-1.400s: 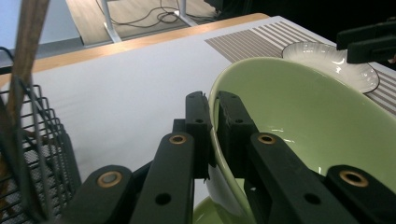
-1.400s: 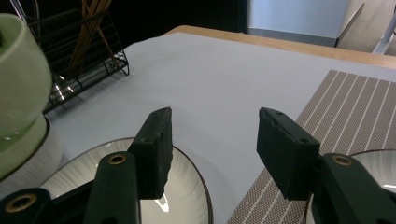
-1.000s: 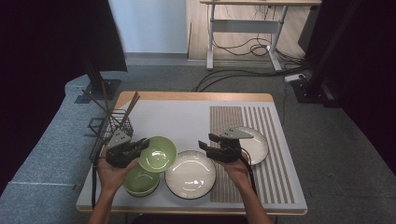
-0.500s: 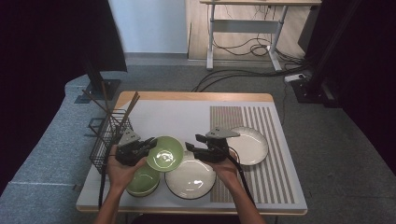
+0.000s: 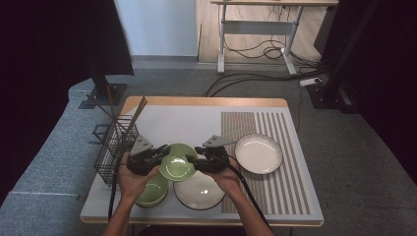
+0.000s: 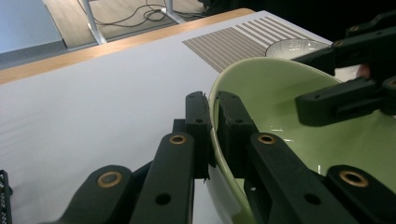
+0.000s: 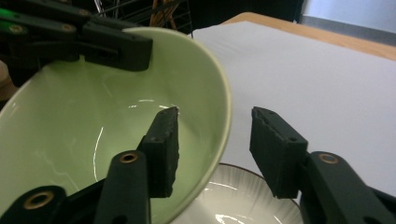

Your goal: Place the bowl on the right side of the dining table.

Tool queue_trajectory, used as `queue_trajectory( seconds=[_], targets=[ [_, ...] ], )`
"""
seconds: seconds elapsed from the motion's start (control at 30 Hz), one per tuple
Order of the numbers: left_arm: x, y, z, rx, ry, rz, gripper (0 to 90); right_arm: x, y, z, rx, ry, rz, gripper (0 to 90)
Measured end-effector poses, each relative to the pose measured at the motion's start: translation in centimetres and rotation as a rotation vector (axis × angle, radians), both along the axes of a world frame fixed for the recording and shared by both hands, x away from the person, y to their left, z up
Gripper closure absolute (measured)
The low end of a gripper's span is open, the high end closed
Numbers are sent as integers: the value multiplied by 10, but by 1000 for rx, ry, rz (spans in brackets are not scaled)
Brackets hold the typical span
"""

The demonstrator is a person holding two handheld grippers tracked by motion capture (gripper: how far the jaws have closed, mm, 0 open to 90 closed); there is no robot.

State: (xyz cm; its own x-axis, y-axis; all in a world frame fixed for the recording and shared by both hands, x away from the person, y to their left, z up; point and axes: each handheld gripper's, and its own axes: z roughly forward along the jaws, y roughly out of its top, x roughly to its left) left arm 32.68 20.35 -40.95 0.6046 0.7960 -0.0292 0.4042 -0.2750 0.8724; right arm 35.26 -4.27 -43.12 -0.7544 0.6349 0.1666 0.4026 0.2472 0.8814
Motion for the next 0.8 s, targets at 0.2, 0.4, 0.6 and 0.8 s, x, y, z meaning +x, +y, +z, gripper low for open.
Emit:
queue_trajectory(
  seconds=[0.2, 0.4, 0.6, 0.8],
  targets=[
    [-1, -2, 2, 2, -4, -3, 837, 1, 1, -2, -7, 18, -1, 625],
    [-1, -7, 1, 22, -8, 0, 836, 2, 2, -2, -18, 38, -11, 753],
    [-1, -13, 1, 41, -5, 8, 835, 3, 1, -4, -27, 54, -44, 790],
    [-1, -20, 0, 77, 3, -3, 827, 4, -2, -2, -35, 46, -76, 830]
  ],
)
